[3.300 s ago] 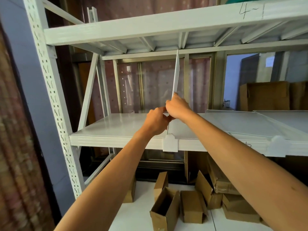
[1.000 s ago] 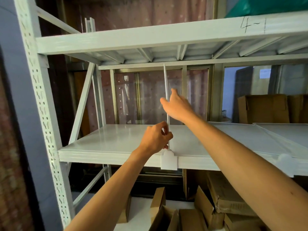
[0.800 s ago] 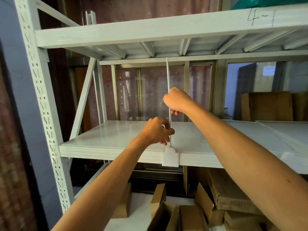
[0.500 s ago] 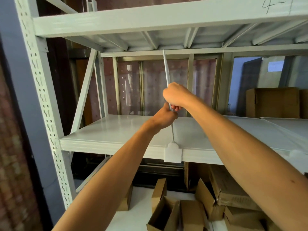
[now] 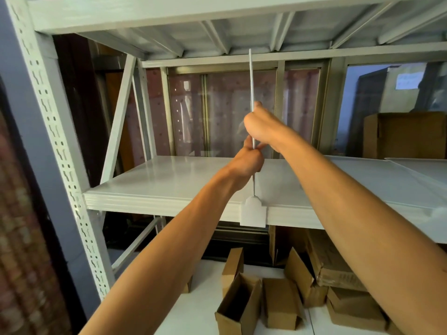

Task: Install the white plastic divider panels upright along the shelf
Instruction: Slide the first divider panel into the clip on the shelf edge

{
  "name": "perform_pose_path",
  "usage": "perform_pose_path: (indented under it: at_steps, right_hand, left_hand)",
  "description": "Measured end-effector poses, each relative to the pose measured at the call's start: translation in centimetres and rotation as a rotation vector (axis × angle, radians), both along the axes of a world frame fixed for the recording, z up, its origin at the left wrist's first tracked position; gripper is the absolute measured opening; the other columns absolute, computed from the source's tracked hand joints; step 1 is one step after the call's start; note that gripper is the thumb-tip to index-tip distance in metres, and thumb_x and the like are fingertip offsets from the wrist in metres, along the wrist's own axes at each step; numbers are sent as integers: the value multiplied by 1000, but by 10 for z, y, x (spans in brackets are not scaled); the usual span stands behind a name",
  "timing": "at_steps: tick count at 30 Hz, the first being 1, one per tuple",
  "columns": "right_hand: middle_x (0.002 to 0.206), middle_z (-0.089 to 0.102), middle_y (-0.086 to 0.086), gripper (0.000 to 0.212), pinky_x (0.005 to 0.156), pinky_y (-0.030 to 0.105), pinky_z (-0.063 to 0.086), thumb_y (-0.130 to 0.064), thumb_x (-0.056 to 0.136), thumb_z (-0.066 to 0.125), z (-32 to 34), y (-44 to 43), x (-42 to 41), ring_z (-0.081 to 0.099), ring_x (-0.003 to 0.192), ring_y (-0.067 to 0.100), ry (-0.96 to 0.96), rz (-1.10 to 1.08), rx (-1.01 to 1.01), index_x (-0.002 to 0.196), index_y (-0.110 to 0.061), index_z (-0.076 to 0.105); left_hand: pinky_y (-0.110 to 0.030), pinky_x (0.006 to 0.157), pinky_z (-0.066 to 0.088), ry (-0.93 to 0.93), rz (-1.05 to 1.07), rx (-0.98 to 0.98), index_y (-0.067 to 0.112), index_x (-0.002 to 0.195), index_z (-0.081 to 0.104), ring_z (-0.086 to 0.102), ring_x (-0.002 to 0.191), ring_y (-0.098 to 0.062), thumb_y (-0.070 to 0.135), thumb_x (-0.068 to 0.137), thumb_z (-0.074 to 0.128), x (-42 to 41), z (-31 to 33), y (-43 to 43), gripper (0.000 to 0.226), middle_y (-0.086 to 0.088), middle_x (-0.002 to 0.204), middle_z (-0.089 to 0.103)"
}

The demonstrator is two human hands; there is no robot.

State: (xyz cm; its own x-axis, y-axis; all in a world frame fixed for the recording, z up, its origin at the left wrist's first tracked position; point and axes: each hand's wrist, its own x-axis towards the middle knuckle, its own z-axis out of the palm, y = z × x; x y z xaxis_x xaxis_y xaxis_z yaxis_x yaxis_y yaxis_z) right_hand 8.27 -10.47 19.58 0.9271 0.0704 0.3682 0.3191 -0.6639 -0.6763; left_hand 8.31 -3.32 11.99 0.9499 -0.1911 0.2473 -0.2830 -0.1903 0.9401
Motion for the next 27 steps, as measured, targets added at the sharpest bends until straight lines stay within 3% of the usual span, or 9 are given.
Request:
perform_pose_path:
  at_steps: [3, 6, 12, 15, 18, 22, 23, 25, 27]
  right_hand:
    - [144, 43, 23, 59, 103, 51, 44, -9, 91, 30, -6, -2, -3, 48, 123, 39, -7, -3, 28, 150, -10, 21]
    - [144, 42, 22, 58, 102, 49, 45, -8, 92, 30, -8, -3, -2, 50, 119, 38, 2, 3, 64, 150, -11, 21]
    - [121, 52, 16, 55, 90, 42, 46, -9, 89, 31, -27, -2, -2, 53, 106, 36, 0, -13, 65, 144, -13, 27]
    - [112, 52, 15, 53, 89, 49, 51, -8, 88, 30, -27, -2, -4, 55, 101, 37, 12, -15, 84, 141, -11, 28]
    - [112, 52, 16, 56, 86, 54, 54, -9, 86, 30, -26, -1, -7, 56, 99, 38, 31, -16, 71, 142, -13, 27]
    - [115, 55, 19, 54, 88, 55, 53, -10, 86, 30, -26, 0, -10, 58, 105, 39, 53, 10, 100, 140, -13, 29]
    - [124, 53, 19, 55, 93, 53, 51, -10, 88, 30, -25, 1, -10, 55, 111, 38, 54, 12, 105, 143, -14, 28]
    - [134, 50, 19, 58, 97, 46, 45, -9, 91, 31, -26, 0, -10, 51, 117, 37, 52, 5, 105, 148, -14, 24]
    - [144, 45, 21, 63, 102, 43, 39, -8, 92, 32, -27, -1, -10, 47, 126, 37, 60, 4, 96, 153, -14, 18]
  left_hand:
    - [-12, 41, 33, -10, -1, -57, 16, 154, 21, 44, 133, -29, -18, 80, 25, -1, -6, -4, 82, -1, 154, 41]
    - [-12, 44, 34, -14, -24, -79, 20, 156, 17, 50, 122, -29, -18, 78, 23, 4, -12, -4, 87, 0, 155, 40]
    - [-13, 57, 40, -25, -59, -39, 26, 157, 10, 46, 132, -20, -16, 76, 24, 10, -34, -2, 92, -7, 153, 41]
    - [-16, 57, 40, -14, -71, -14, 27, 157, 10, 49, 128, -19, -15, 75, 25, 12, -35, -1, 94, -2, 154, 41]
    - [-24, 69, 40, -3, -83, 15, 27, 157, 11, 51, 111, -8, -15, 74, 28, 10, -33, 0, 95, 2, 154, 40]
    - [-35, 102, 39, -13, -72, 105, 26, 155, 14, 34, 135, -16, -10, 76, 40, 7, -29, 7, 91, 7, 148, 44]
    - [-31, 99, 41, -27, -47, 112, 21, 154, 19, 41, 129, -13, -9, 79, 42, 5, -24, 9, 84, 7, 139, 50]
    - [-12, 73, 46, -96, 30, 108, 4, 140, 41, 55, 93, -4, -10, 84, 41, -3, -11, 7, 58, 2, 107, 59]
    - [-8, 56, 41, -185, 52, 125, -2, 123, 52, 56, 74, 0, -10, 88, 41, -7, -4, 3, 37, -4, 89, 60]
